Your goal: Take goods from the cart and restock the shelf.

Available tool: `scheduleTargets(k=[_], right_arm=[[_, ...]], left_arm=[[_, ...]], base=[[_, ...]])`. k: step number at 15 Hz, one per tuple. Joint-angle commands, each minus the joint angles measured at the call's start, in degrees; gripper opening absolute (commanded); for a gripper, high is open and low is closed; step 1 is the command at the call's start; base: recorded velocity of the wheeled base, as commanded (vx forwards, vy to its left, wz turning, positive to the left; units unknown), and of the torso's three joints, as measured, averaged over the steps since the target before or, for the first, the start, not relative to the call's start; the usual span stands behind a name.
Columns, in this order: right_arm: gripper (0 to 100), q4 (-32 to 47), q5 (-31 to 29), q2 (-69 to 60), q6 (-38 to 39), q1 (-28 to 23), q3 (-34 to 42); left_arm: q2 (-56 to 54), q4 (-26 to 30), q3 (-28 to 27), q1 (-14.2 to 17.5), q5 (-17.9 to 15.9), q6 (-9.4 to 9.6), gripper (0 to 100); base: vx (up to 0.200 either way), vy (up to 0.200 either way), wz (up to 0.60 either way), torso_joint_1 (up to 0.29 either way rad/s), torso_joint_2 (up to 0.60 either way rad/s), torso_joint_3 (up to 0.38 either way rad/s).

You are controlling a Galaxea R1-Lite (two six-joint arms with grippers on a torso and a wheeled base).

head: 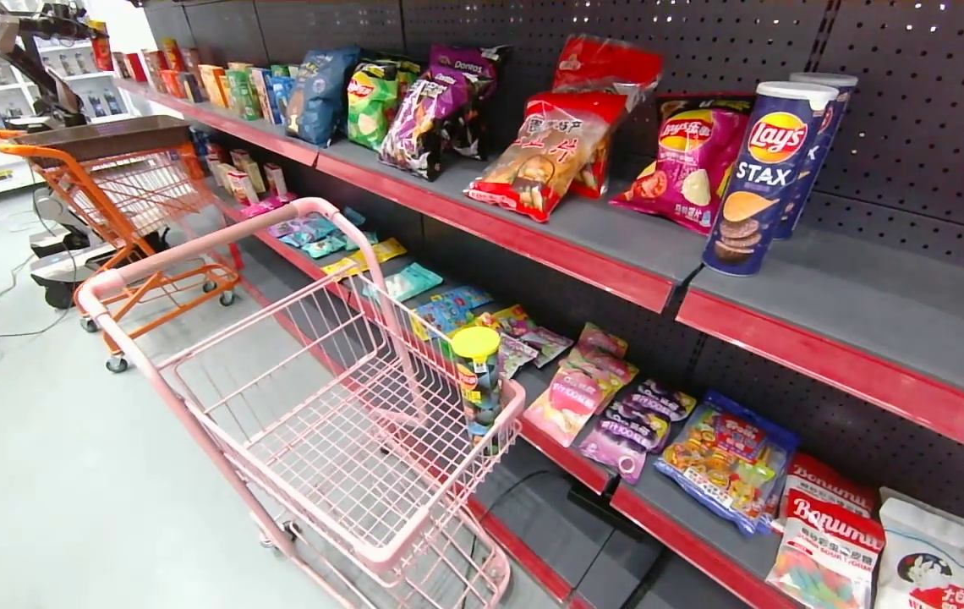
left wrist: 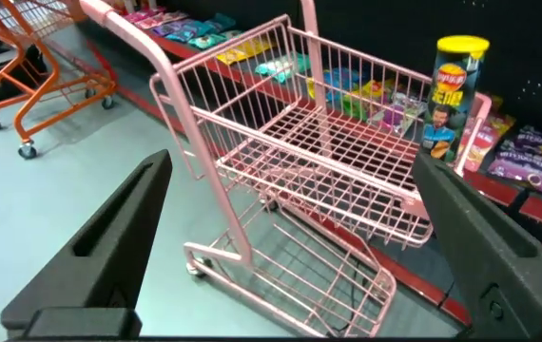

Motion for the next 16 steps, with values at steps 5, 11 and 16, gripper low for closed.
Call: scheduleTargets(k=[5, 11, 16], right_arm=[[100, 0.0, 0.0, 0.1, -0.1, 0.0, 0.0], [100, 0.0, 0.0, 0.1, -0.1, 0.0, 0.0], [100, 0.0, 0.1, 0.1, -0.2, 0.0, 0.0]], left_arm=[[0.0, 0.0, 0.0, 0.0, 0.0, 0.08, 100], [10.0, 0.2, -13.0, -2.1, -2.4, -3.26, 100], [58.0, -16.7, -33.8, -3.0, -12.0, -9.41, 100]], base=[[0.000, 0.000, 0.00, -0.177, 0.53, 0.347], [0.000, 0.000, 0.00, -0.062, 0.20, 0.144], [0.000, 0.000, 0.00, 0.000, 0.00, 0.000]])
